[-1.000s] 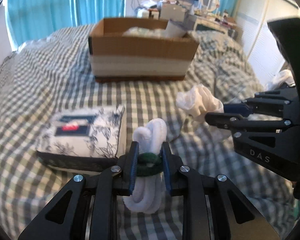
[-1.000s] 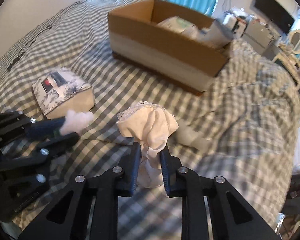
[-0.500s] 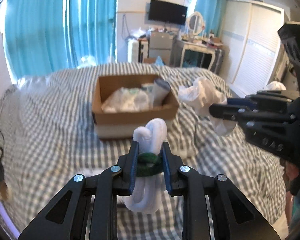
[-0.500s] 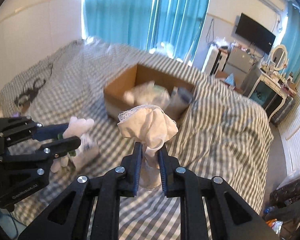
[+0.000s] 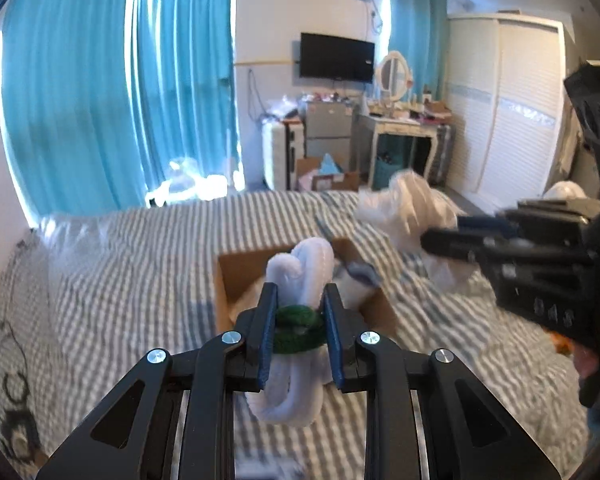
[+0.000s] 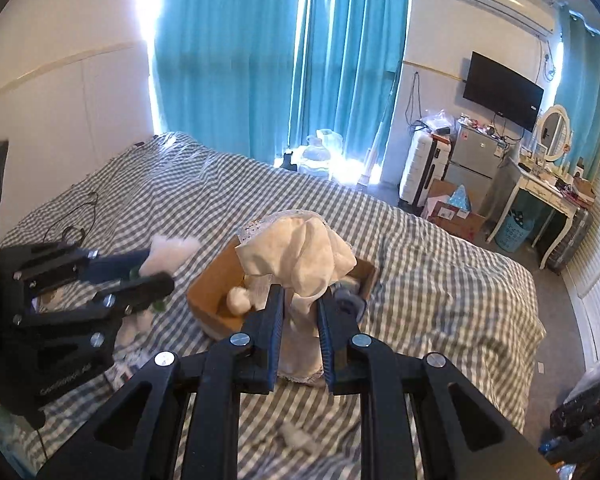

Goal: Organize soft objects
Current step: 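Lower both items into the cardboard box and open both tools, then grasp the floral tissue box with the right tool and lift it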

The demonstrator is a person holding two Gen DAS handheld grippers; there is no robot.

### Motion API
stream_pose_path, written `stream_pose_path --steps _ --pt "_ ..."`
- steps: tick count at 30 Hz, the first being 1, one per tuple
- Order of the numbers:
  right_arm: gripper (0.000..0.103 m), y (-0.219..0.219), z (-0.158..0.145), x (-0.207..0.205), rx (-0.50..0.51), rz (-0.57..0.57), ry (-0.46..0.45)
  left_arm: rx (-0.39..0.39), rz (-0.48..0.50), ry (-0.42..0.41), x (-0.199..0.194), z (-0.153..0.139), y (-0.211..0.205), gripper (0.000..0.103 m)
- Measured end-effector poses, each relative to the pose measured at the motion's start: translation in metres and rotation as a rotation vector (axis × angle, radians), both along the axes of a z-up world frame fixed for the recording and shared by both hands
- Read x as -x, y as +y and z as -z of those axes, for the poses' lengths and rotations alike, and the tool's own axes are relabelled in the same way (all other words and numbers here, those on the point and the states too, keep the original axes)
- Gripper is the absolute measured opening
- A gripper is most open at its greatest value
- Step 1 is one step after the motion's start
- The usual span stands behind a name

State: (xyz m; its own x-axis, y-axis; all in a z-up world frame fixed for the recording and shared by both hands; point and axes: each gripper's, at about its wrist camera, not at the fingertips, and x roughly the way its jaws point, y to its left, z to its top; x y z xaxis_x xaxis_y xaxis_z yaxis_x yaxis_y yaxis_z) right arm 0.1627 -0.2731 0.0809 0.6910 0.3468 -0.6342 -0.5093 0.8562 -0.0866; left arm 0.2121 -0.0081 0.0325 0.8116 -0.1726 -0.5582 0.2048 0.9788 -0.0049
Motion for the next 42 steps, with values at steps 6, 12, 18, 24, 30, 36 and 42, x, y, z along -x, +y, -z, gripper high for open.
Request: stream_pose_path --steps 6,12,18,24,30,36,42 --pt "0.016 0.016 0.021 -0.051 -0.005 -0.01 0.034 -0.063 -0.02 0.026 -0.064 0.027 0.006 0.023" --pt "0.016 0.031 0.065 -0.107 0.001 -0.004 0.1 -0.085 -0.036 0.102 -0.114 0.074 0.006 0.023" --pt "0.016 0.039 0.112 -0.149 -0.01 0.0 0.169 -0.079 -0.044 0.169 -0.149 0.111 0.007 0.023" --pt "0.016 0.033 0.139 -0.169 -0.021 0.018 0.192 -0.112 0.006 0.173 -0.152 0.124 -0.008 0.027" --pt "0.071 0.024 0.124 -0.157 -0.054 0.048 0.122 -0.119 0.004 0.148 -0.138 0.11 -0.012 0.029" --pt "0.072 0.002 0.074 -0.123 -0.09 0.083 0.033 -0.127 -0.03 0.039 -0.097 0.06 -0.006 0.055" --pt "0.087 -0.011 0.015 -0.071 -0.094 0.106 -0.059 -0.108 -0.059 -0.102 -0.036 -0.001 0.004 0.083"
